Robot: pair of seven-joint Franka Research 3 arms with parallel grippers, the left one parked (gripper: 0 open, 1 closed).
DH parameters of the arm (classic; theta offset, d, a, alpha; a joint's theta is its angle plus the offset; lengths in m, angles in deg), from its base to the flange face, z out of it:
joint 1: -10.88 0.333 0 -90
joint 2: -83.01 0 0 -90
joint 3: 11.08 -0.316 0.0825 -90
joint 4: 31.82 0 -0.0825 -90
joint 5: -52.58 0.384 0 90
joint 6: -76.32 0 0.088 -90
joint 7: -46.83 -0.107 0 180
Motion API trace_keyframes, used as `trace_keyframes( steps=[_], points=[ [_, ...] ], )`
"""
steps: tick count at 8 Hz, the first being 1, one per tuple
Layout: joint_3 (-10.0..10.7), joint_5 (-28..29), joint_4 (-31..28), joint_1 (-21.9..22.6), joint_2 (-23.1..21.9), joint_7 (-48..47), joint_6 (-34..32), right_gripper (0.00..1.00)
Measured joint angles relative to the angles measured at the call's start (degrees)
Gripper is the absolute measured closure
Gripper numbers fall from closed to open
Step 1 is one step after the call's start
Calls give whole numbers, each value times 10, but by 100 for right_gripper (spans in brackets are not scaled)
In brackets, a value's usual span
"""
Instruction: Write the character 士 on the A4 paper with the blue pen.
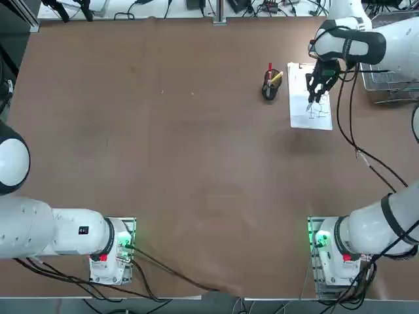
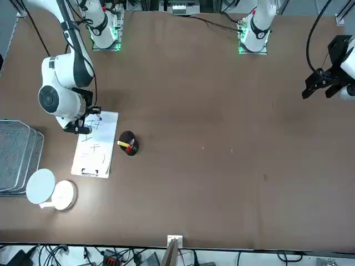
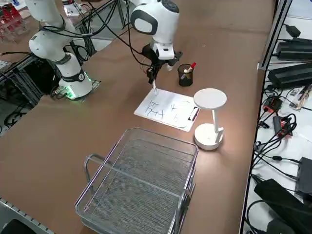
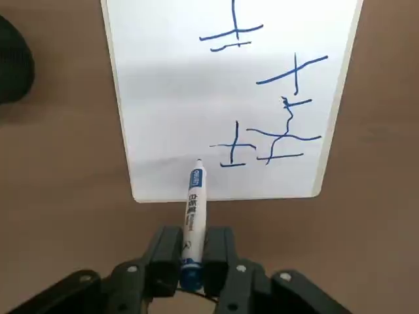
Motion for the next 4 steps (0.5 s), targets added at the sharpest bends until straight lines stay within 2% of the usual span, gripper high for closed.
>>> trace_keyframes(
  steps=[4],
  points=[
    [0,0,-7,0,5,0,6,79]
  ],
)
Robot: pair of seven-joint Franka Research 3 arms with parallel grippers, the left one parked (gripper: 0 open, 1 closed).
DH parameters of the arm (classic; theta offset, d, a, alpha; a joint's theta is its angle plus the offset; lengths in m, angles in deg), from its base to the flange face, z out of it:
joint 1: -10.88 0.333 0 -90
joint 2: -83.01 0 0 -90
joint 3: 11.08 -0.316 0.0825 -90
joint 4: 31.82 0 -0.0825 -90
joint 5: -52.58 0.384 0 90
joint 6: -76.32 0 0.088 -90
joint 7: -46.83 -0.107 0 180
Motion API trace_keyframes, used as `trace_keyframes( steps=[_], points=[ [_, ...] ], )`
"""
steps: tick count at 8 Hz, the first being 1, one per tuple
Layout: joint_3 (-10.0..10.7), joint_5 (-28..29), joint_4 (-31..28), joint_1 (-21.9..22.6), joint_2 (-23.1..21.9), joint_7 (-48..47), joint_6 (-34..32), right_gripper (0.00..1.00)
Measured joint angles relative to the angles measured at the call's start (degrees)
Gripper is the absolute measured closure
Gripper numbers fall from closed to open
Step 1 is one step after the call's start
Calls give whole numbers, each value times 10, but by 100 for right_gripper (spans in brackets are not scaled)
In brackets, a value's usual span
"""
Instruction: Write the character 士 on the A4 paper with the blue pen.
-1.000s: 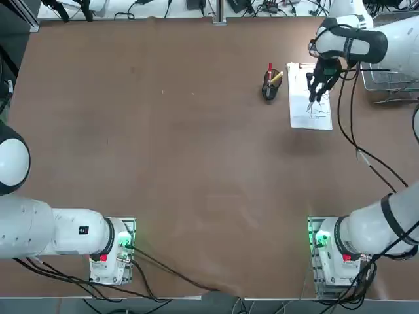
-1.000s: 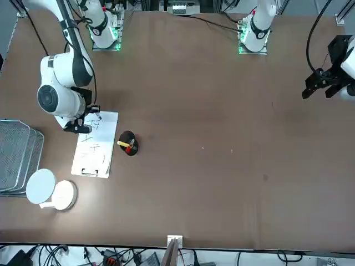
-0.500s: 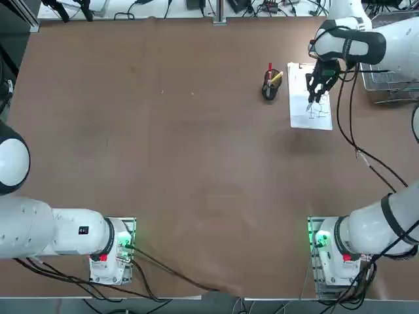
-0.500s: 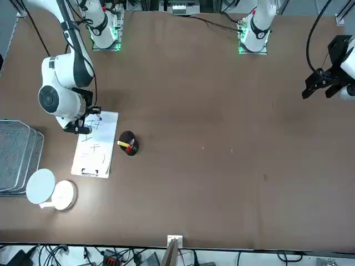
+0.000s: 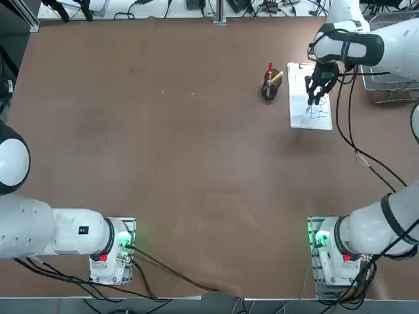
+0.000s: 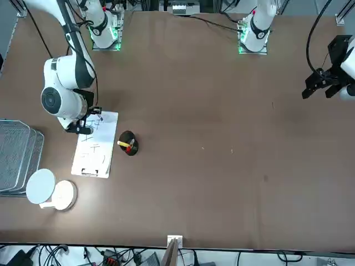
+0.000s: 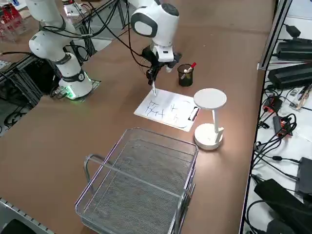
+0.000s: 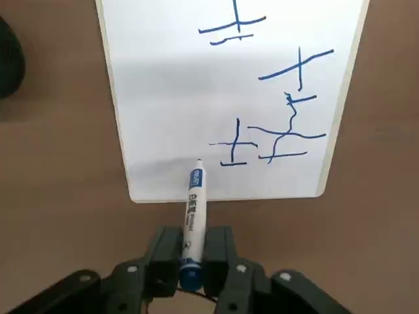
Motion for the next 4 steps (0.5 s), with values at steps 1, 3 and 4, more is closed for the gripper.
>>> trace_keyframes(
  steps=[1,3,4],
  points=[
    [0,0,0,0,1,0,1,79],
    [0,0,0,0,2,0,2,79],
    [0,0,0,0,3,-1,3,79]
  ],
)
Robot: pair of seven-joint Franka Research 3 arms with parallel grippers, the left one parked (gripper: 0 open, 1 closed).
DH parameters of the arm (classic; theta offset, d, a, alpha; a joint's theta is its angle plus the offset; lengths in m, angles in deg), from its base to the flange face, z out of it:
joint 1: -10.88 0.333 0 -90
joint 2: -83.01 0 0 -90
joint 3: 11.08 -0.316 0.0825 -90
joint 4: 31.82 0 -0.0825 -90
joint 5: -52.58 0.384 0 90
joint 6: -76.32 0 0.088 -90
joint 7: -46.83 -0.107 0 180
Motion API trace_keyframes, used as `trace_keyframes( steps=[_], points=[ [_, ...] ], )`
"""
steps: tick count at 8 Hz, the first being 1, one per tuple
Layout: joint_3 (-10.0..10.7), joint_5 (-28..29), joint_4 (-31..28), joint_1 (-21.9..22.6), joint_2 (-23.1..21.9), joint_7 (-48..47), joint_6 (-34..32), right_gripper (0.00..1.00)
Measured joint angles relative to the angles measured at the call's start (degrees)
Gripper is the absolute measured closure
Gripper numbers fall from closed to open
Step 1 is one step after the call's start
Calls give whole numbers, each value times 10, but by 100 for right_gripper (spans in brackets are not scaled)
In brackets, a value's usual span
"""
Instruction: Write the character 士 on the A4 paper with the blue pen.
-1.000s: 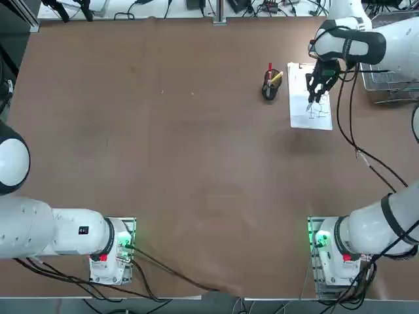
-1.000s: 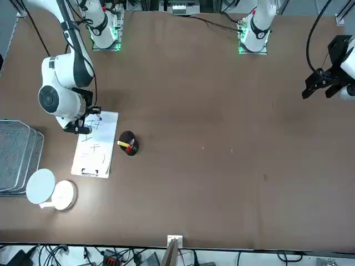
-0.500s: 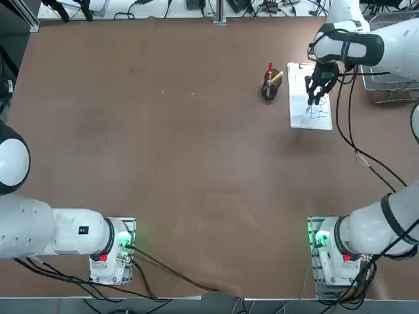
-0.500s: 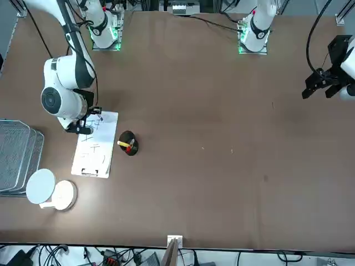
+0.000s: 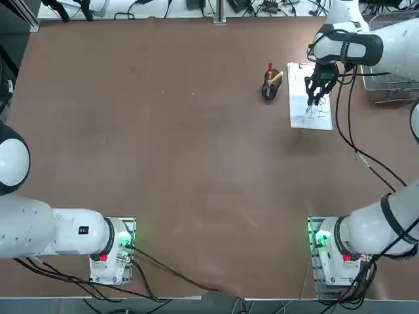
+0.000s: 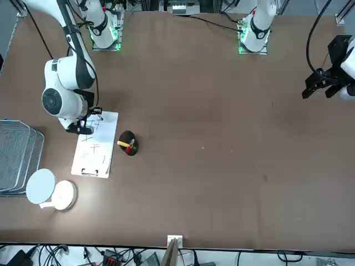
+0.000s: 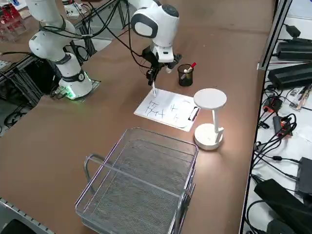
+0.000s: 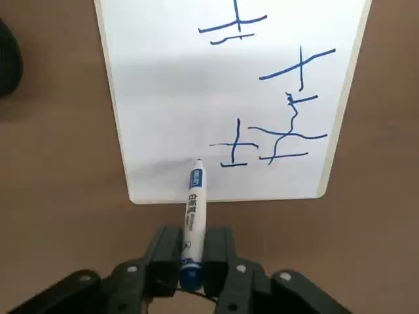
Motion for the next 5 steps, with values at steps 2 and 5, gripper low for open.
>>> trace_keyframes(
  steps=[2,5],
  points=[
    [0,0,0,0,3,-1,4,79],
    [0,0,0,0,6,-1,8,79]
  ],
)
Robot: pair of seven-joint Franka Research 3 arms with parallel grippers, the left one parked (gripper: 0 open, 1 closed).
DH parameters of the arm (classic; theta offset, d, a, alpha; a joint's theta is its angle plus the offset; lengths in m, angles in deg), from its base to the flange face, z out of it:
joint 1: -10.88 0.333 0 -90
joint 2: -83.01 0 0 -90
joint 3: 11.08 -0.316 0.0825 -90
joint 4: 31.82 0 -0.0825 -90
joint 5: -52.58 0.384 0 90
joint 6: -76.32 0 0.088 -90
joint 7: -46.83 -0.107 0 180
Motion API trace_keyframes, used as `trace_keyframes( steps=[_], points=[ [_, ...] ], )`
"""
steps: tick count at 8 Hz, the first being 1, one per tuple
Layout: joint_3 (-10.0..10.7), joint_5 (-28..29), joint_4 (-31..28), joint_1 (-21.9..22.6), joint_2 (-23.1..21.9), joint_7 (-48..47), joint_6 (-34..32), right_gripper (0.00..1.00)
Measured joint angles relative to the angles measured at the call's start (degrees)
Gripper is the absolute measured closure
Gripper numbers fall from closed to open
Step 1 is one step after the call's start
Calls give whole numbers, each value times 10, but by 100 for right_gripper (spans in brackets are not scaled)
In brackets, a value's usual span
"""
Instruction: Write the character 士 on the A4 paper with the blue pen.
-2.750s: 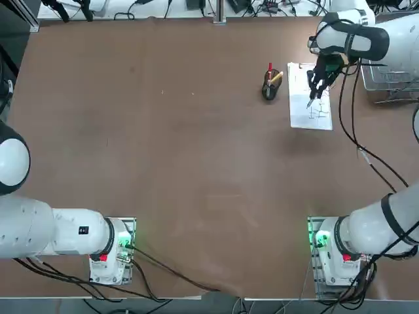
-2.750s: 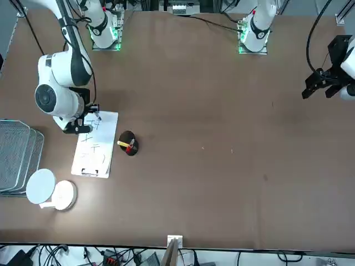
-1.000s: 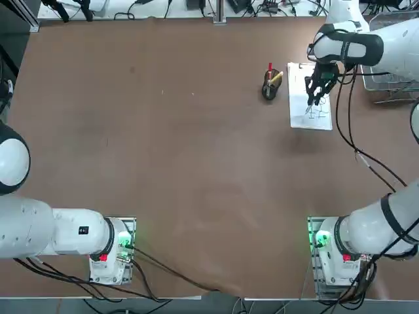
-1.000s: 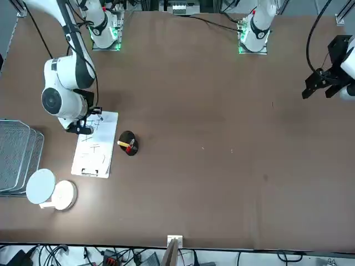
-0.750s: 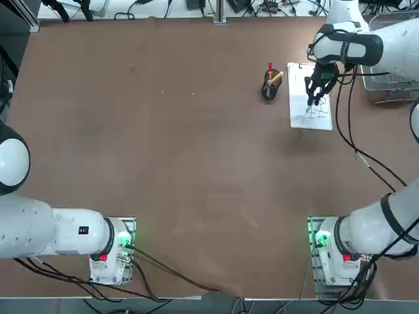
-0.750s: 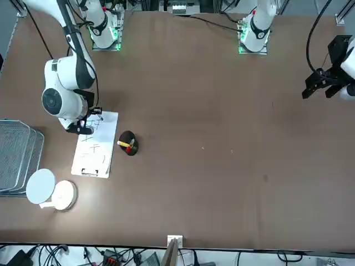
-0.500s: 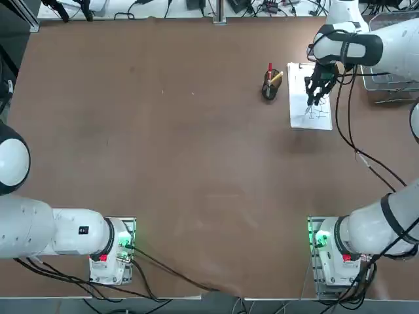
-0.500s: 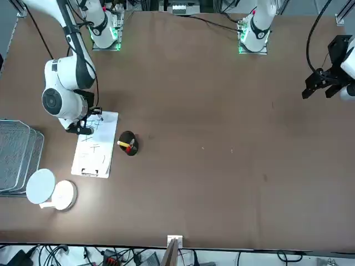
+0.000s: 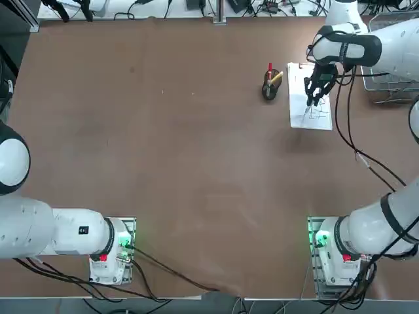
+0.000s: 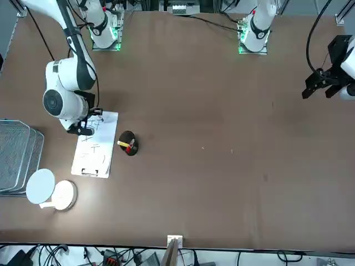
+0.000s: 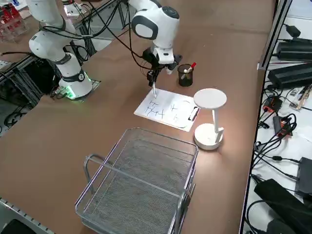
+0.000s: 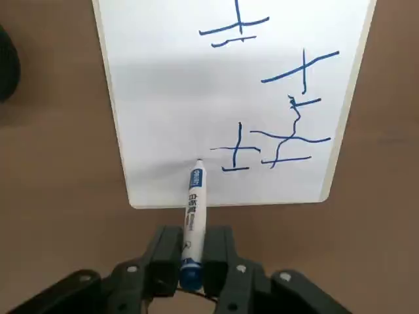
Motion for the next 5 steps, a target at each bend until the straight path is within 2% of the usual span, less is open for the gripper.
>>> trace_keyframes(
  steps=[5],
  points=[
    [-1,0,0,0,1,-13,8,79]
  ],
)
